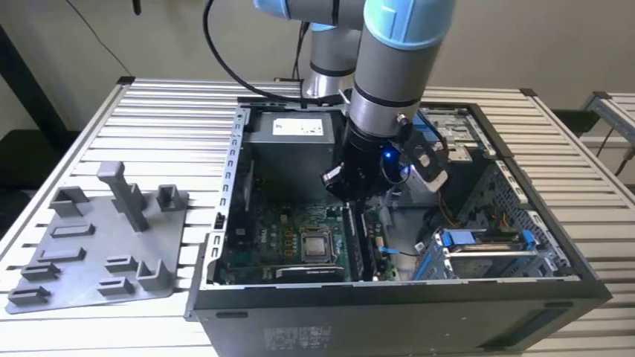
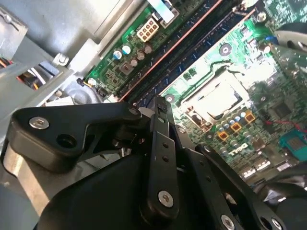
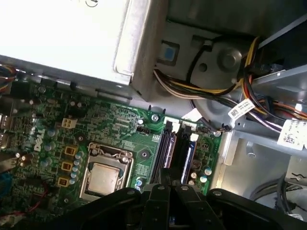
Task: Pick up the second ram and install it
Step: 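Insert the second ram into the second slot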
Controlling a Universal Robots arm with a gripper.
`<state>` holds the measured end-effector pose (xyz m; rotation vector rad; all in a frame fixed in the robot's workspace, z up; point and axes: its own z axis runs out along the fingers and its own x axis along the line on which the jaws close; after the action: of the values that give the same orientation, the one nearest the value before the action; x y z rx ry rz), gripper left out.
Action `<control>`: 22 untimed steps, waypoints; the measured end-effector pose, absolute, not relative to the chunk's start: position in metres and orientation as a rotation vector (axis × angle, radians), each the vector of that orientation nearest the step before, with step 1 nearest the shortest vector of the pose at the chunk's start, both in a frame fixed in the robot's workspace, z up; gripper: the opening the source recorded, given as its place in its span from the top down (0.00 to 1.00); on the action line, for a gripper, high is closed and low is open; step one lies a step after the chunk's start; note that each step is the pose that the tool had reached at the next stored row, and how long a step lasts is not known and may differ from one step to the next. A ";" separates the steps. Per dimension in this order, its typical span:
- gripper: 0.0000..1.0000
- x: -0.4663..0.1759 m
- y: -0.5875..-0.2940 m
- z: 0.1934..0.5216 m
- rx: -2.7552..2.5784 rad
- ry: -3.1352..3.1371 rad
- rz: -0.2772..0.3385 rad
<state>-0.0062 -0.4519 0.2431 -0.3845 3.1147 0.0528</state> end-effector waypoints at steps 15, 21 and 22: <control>0.89 -0.009 -0.480 0.242 -0.547 3.090 0.067; 0.89 -0.009 -0.485 0.242 -0.547 3.090 0.069; 0.89 -0.009 -0.485 0.242 -0.547 3.090 0.069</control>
<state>-0.0088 -0.4853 0.2416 -0.5467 3.0899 0.0689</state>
